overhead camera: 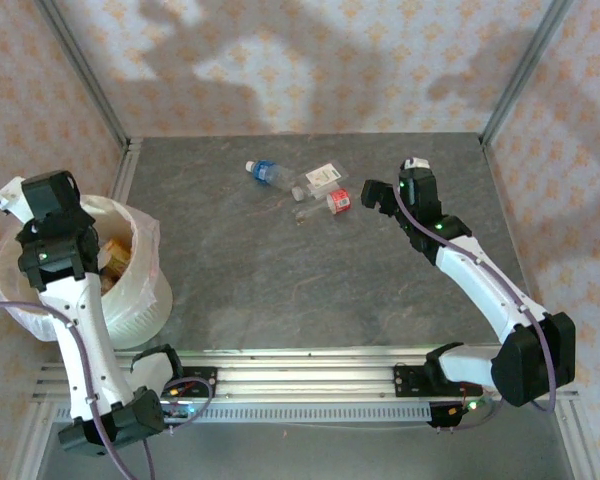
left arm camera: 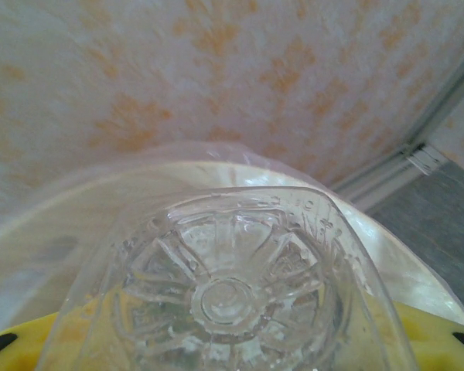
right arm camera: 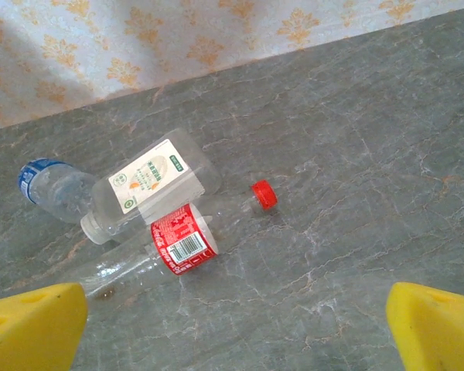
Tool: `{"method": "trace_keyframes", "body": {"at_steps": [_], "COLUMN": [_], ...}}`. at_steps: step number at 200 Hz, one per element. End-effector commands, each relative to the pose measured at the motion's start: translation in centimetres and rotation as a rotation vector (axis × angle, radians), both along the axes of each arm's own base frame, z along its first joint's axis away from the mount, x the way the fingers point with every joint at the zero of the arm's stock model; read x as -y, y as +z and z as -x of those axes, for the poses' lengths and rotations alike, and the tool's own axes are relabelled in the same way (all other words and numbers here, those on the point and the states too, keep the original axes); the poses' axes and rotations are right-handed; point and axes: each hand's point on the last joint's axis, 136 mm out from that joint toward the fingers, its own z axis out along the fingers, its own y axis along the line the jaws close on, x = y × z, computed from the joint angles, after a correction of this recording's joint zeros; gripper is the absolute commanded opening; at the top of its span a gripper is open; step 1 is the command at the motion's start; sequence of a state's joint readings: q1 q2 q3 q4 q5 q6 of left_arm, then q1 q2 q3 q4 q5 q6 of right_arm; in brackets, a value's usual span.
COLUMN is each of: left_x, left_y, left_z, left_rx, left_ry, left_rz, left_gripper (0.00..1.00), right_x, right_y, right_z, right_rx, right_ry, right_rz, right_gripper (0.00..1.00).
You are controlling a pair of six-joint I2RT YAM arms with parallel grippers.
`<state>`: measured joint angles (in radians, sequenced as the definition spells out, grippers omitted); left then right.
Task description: Put the plastic bottles in the bin
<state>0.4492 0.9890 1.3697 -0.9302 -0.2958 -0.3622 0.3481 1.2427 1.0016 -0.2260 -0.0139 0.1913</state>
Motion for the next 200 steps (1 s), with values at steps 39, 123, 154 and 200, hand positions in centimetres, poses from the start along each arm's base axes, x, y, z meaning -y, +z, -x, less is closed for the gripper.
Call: {"method": "trace_keyframes", "body": {"at_steps": [39,123,154,200], "left_x": [0.3,2.0,4.8,5.9], "left_y": [-2.9,-0.3,0.5,-0.5], "left_z": [-4.1,-4.4,-6.5,-8.4], "left_rx": [0.137,0.196,0.265,0.243], "left_ry": [-0.021,-0.119,-0.27,-0.349], "left_rz": [0.172,0.194,0.309,0.399], "left_gripper": [0.75,1.0,1.0,1.0], "right_x": [0.2,-0.1,-0.5,-1.0], "right_y": [1.0,0.6,0.6,0.1], "right_z": [0.0,-0.5,-0.8,-1.4], "right_rx": [0.018,0.007,0.003,-0.018], "right_ry": [-0.026,-0.025,-0.017,-0.004], "right_rz": [-0.014,-0.026,-0.03,-0.039], "right_gripper": [0.99,0.99,0.99,0.99]}}
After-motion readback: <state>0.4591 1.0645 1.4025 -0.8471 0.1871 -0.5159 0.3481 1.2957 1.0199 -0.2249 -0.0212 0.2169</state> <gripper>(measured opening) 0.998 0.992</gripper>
